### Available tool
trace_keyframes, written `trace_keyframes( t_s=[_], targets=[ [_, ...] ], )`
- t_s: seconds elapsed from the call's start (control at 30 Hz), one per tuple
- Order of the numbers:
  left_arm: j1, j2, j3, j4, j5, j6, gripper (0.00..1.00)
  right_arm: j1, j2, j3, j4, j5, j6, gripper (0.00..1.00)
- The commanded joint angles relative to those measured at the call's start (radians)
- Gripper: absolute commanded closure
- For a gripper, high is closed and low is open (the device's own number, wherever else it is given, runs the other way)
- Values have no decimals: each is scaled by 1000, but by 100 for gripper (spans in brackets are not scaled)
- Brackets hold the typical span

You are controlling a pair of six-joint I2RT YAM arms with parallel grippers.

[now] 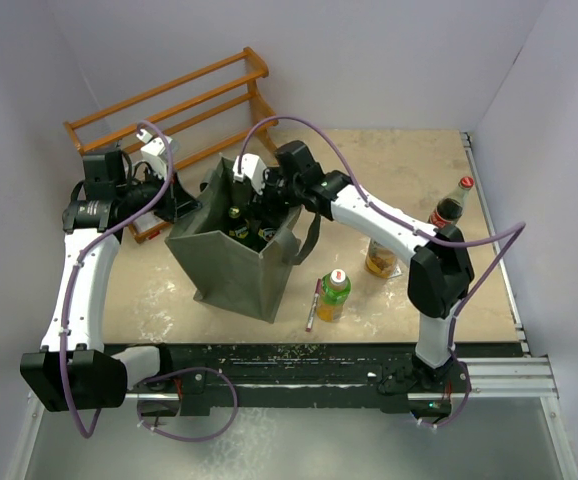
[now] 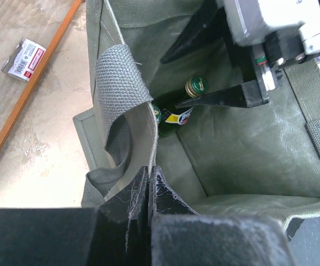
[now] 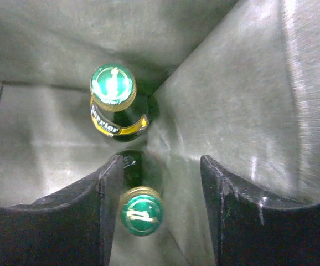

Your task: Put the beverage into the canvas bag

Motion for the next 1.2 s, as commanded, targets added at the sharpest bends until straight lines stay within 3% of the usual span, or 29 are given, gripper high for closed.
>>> trace_keyframes(
  t_s=[0.0, 0.43, 0.7, 0.9, 1.17],
  targets=[
    [6, -15, -3, 10, -11, 27, 100, -14, -47, 96, 24, 29, -3, 37],
    [7, 6, 26, 10, -4, 25, 100, -14, -132, 224, -81, -59, 44, 32],
    [6, 11, 41, 9, -2, 20, 100, -16, -264, 259, -180, -3, 42, 30],
    [6, 22, 49, 16, 1, 17, 100, -21, -421, 194, -302, 32, 52, 30],
    [5, 28, 54, 19, 8, 9, 100, -21, -651, -34, -507, -47, 87, 29]
  ],
)
